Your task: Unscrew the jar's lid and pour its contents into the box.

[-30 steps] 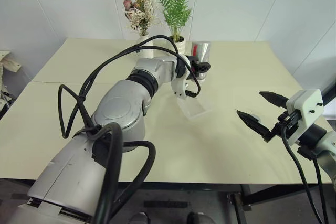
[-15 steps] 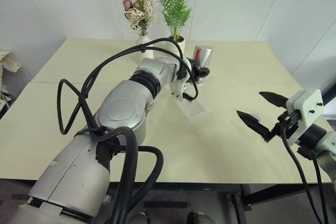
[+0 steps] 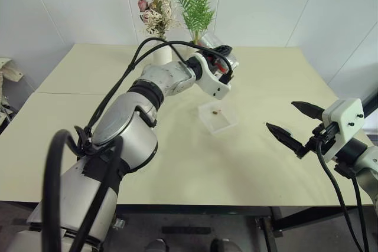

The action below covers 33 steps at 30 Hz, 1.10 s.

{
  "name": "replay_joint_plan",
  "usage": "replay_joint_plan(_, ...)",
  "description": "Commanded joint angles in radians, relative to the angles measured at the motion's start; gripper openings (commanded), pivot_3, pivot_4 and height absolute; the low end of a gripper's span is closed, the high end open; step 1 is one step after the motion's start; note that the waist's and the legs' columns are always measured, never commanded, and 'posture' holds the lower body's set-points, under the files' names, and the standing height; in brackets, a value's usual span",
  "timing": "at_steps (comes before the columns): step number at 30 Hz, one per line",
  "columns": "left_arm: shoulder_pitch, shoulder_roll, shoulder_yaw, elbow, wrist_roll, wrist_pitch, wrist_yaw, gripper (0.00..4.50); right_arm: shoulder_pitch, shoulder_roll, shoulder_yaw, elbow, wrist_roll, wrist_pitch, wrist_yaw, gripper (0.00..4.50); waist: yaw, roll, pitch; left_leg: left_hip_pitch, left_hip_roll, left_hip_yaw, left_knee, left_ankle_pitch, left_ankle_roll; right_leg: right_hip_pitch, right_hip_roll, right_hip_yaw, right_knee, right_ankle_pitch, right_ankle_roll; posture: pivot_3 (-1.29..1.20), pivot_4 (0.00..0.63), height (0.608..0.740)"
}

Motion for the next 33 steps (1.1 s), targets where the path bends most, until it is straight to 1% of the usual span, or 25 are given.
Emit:
replay_joint_plan(1, 0.014, 0.005, 0.158, -0.025, -0.168, -0.013, -0.116, 2.18, -0.019, -0.025, -0.022, 0.000, 0.006, -0.004, 0.005, 4.48, -0.001, 0.000, 0.000, 0.000, 0.000, 0.000, 0.001, 0.000, 0.000, 0.000, 0.000, 0.000, 0.000, 0.000, 0.000, 0.00, 0.150, 0.740)
replay_joint_plan(2, 0.030, 0.007, 0.195, -0.028, -0.200, -0.011, -0.145, 2.18, -0.027, -0.029, -0.022, 0.008, 0.007, -0.006, 0.009, 4.48, -0.001, 0.000, 0.000, 0.000, 0.000, 0.000, 0.002, 0.000, 0.000, 0.000, 0.000, 0.000, 0.001, 0.000, 0.000, 0.00, 0.150, 0.740)
replay_joint_plan(6, 0.105, 0.005, 0.434, -0.039, -0.427, 0.023, -0.297, 2.18, -0.063, -0.039, -0.015, 0.053, 0.009, -0.029, 0.039, 4.48, -0.004, 0.000, 0.000, 0.001, 0.000, 0.001, 0.004, 0.000, 0.000, 0.000, 0.000, 0.002, 0.005, 0.000, 0.000, 0.00, 0.150, 0.740)
replay_joint_plan(8, 0.126, 0.006, 0.504, -0.046, -0.488, 0.038, -0.341, 2.18, -0.075, -0.039, -0.015, 0.067, 0.016, -0.038, 0.056, 4.48, -0.004, 0.000, 0.000, 0.002, 0.000, 0.002, 0.005, 0.000, 0.000, 0.000, 0.000, 0.002, 0.007, 0.000, 0.000, 0.00, 0.150, 0.740)
replay_joint_plan(10, 0.161, 0.006, 0.616, -0.054, -0.596, 0.063, -0.404, 2.18, -0.073, -0.047, -0.023, 0.067, 0.048, -0.041, 0.106, 4.48, -0.003, 0.000, 0.000, 0.002, 0.000, 0.002, 0.008, 0.000, 0.001, 0.000, 0.000, 0.002, 0.011, 0.000, 0.000, 0.00, 0.150, 0.740)
replay_joint_plan(14, 0.225, 0.016, 0.779, -0.066, -0.754, 0.115, -0.503, 2.18, -0.067, -0.057, -0.054, 0.070, 0.119, -0.038, 0.186, 4.48, -0.005, 0.000, 0.000, 0.004, 0.000, 0.002, 0.011, 0.000, 0.001, 0.002, 0.000, 0.003, 0.013, 0.001, 0.000, 0.00, 0.150, 0.740)
replay_joint_plan(15, 0.247, 0.015, 0.832, -0.071, -0.812, 0.119, -0.557, 2.18, -0.065, -0.064, -0.060, 0.071, 0.143, -0.035, 0.213, 4.48, -0.005, 0.000, 0.000, 0.004, 0.000, 0.002, 0.012, 0.000, 0.001, 0.002, 0.000, 0.003, 0.013, 0.001, -0.001, 0.00, 0.150, 0.740)
replay_joint_plan(17, 0.283, 0.023, 0.887, -0.079, -0.866, 0.140, -0.595, 2.18, -0.050, -0.083, -0.071, 0.065, 0.178, -0.034, 0.270, 4.48, -0.006, 0.000, 0.000, 0.005, 0.000, 0.002, 0.012, 0.000, 0.001, 0.003, 0.000, 0.003, 0.014, 0.001, -0.001, 0.00, 0.150, 0.740)
replay_joint_plan(20, 0.351, 0.021, 0.994, -0.089, -0.987, 0.205, -0.703, 2.18, -0.052, -0.094, -0.079, 0.084, 0.208, -0.049, 0.322, 4.48, -0.007, 0.000, 0.000, 0.006, 0.000, 0.002, 0.012, 0.000, 0.001, 0.004, 0.000, 0.003, 0.014, 0.002, -0.001, 0.00, 0.150, 0.740)
replay_joint_plan(22, 0.374, 0.021, 1.026, -0.096, -1.024, 0.225, -0.735, 2.18, -0.055, -0.098, -0.081, 0.094, 0.216, -0.056, 0.341, 4.48, -0.006, 0.000, 0.000, 0.006, 0.000, 0.002, 0.012, 0.000, 0.001, 0.004, 0.000, 0.003, 0.014, 0.003, -0.001, 0.00, 0.150, 0.740)
replay_joint_plan(25, 0.449, 0.024, 1.057, -0.112, -1.065, 0.233, -0.789, 2.18, -0.086, -0.102, -0.078, 0.132, 0.236, -0.055, 0.360, 4.48, -0.007, 0.000, 0.000, 0.006, 0.000, 0.002, 0.013, 0.000, 0.001, 0.004, 0.000, 0.004, 0.013, 0.004, -0.001, 0.00, 0.150, 0.740)
replay_joint_plan(33, 0.569, 0.001, 1.041, -0.142, -1.078, 0.211, -0.873, 2.18, -0.137, -0.117, -0.026, 0.179, 0.213, -0.059, 0.384, 4.48, -0.006, 0.000, 0.000, 0.006, 0.000, 0.002, 0.013, 0.001, 0.002, 0.005, 0.001, 0.004, 0.012, 0.006, -0.001, 0.00, 0.150, 0.740)
